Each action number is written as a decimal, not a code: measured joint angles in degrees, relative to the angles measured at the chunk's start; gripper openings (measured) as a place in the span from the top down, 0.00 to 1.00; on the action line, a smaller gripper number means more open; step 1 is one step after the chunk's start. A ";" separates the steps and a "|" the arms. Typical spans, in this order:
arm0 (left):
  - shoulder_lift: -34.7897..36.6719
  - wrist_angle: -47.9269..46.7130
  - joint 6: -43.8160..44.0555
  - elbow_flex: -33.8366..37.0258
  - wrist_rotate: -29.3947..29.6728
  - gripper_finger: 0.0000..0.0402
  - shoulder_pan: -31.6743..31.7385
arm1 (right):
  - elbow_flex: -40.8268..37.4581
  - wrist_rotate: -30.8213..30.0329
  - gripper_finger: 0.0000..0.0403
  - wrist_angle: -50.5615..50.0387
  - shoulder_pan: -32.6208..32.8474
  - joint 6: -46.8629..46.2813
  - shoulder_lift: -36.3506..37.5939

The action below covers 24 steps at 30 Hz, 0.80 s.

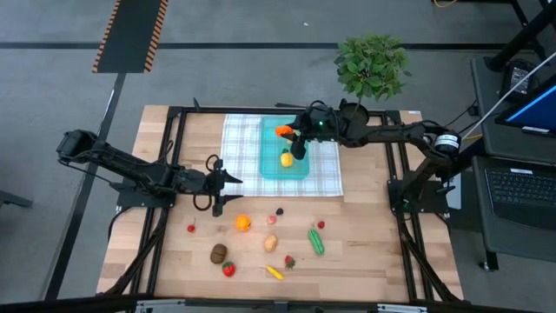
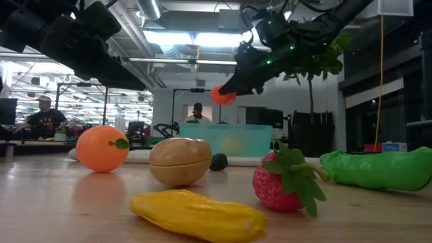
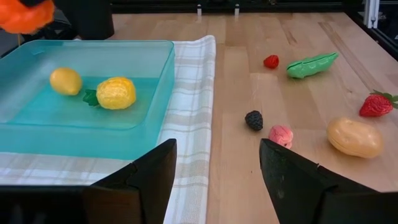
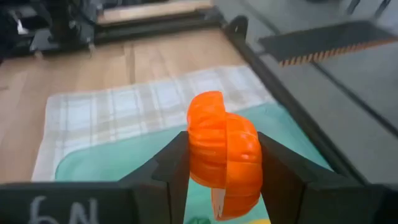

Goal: Pick and placing Produce into tupperware
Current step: Put the orange pumpkin into the green bin

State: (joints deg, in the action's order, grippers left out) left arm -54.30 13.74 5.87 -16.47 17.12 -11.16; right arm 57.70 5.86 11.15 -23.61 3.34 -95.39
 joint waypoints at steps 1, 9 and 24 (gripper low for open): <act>-0.01 -0.02 -0.05 0.00 0.02 0.44 0.00 | 0.84 1.00 0.62 -2.49 -0.13 0.35 -0.08; -0.01 -0.02 -0.42 0.00 0.00 0.46 0.00 | 7.63 1.78 0.62 -23.50 -0.11 4.78 -0.20; -0.01 -0.02 -0.44 0.00 0.00 0.45 0.00 | 10.26 1.82 0.62 -25.41 0.21 8.93 -1.19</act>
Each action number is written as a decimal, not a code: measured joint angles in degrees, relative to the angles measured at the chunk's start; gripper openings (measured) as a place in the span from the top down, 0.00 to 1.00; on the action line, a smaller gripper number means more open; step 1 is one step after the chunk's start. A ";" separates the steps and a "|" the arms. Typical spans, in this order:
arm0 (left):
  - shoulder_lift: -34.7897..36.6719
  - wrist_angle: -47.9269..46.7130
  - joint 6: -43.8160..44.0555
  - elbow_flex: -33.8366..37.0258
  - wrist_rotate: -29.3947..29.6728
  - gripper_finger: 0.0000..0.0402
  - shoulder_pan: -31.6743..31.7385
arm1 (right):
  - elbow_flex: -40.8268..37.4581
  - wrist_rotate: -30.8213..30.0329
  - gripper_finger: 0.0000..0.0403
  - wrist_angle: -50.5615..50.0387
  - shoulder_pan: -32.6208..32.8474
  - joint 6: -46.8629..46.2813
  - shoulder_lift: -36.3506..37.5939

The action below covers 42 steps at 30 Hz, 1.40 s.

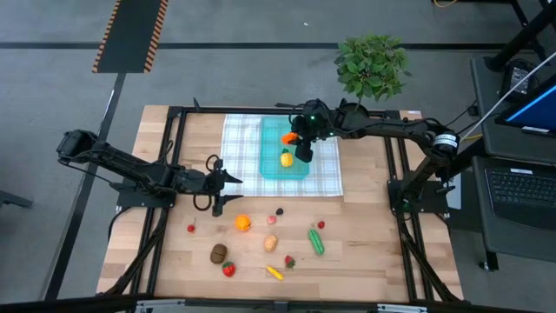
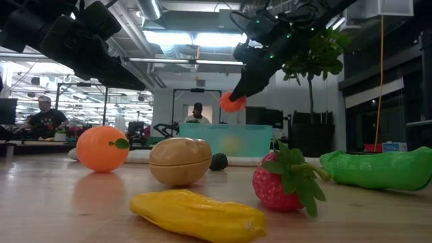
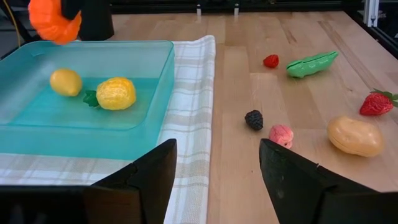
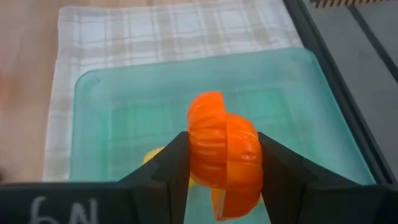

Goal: Pick and placing Produce into tupperware
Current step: Put the orange pumpkin into the green bin, then put the orange into the green bin

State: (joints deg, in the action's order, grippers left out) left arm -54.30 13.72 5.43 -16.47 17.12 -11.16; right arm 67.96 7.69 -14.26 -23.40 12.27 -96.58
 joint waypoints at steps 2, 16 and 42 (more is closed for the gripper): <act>0.00 0.00 0.00 0.00 0.00 0.44 0.00 | 0.01 0.04 0.62 2.32 0.00 0.22 -1.64; 0.00 -0.02 0.09 0.00 -0.02 0.44 -0.01 | 1.15 3.04 0.62 14.13 -3.04 -1.44 -13.97; 0.00 -0.22 0.21 0.00 -0.02 0.44 -0.02 | 8.48 1.66 0.30 10.63 -3.05 -3.16 -18.29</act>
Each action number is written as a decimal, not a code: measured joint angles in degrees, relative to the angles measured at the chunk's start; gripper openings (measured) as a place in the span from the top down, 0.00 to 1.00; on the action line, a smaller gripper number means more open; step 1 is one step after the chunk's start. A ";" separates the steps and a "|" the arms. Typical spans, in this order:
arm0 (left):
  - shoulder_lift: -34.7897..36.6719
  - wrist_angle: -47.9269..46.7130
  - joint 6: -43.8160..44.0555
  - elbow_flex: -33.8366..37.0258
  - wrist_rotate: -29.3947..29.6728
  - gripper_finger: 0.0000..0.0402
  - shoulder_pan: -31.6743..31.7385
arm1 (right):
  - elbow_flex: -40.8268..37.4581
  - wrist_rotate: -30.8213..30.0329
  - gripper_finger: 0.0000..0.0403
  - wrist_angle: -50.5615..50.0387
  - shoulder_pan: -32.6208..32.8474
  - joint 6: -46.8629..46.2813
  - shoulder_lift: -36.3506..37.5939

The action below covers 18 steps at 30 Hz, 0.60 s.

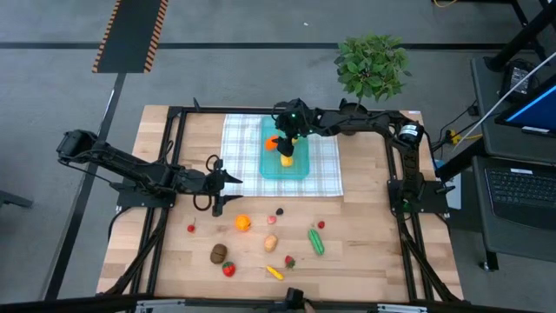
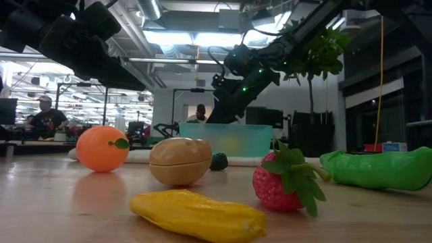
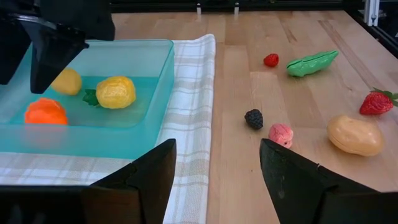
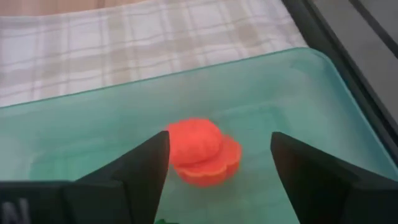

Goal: Pick and placing Produce into tupperware
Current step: Put the orange into the green bin

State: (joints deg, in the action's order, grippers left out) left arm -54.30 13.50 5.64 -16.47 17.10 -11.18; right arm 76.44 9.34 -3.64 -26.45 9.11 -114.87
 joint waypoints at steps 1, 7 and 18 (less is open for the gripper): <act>0.00 0.01 -0.02 0.00 0.00 0.44 0.00 | 0.00 0.18 0.30 -0.03 -0.01 -0.39 0.00; 0.00 0.00 -0.02 0.00 0.00 0.45 0.00 | 0.00 0.76 0.29 -1.56 0.14 -1.58 1.93; 0.00 -0.15 -0.24 0.00 -0.11 0.46 -0.46 | -13.07 4.95 0.29 9.87 4.24 -1.29 15.63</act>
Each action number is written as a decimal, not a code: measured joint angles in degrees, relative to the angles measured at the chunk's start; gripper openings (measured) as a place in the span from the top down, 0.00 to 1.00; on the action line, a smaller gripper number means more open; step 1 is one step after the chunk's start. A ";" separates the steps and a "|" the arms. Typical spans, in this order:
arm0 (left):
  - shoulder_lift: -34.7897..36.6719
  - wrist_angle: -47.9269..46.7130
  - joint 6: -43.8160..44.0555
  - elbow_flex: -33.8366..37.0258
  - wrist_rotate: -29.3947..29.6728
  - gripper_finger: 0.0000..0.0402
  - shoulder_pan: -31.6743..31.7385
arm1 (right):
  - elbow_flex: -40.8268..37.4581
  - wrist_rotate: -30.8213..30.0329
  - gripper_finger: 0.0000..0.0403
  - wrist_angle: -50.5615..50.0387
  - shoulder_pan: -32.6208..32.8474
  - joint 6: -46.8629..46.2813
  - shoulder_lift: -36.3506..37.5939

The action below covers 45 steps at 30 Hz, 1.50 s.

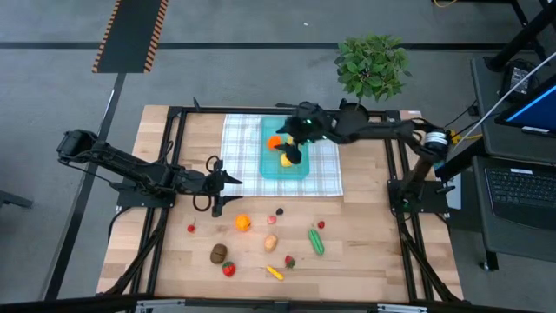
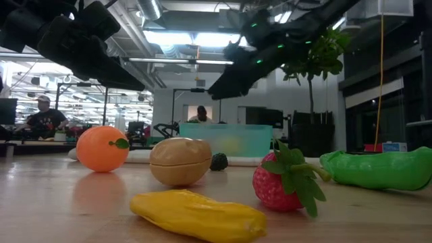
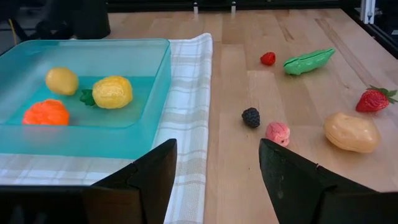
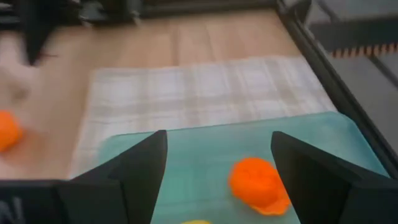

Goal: Pick and placing Produce into tupperware
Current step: Put the orange into the green bin

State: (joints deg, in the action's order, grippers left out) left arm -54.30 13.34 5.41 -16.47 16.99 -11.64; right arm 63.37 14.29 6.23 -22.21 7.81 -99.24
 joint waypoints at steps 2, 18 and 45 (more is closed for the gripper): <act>0.00 -0.04 -0.60 0.00 0.02 0.46 0.02 | -5.22 -0.06 0.29 5.32 1.15 -0.09 3.85; 0.00 -0.04 -1.29 0.00 0.02 0.46 0.00 | -44.92 -13.61 0.29 52.82 16.97 -1.59 24.96; 0.00 0.91 -1.43 0.00 0.03 0.21 -0.19 | -48.79 -13.88 0.29 53.82 20.10 -7.23 24.76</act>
State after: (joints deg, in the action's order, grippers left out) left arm -54.30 14.25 3.97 -16.47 17.03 -11.82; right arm 14.59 0.41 60.05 -2.11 0.58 -74.48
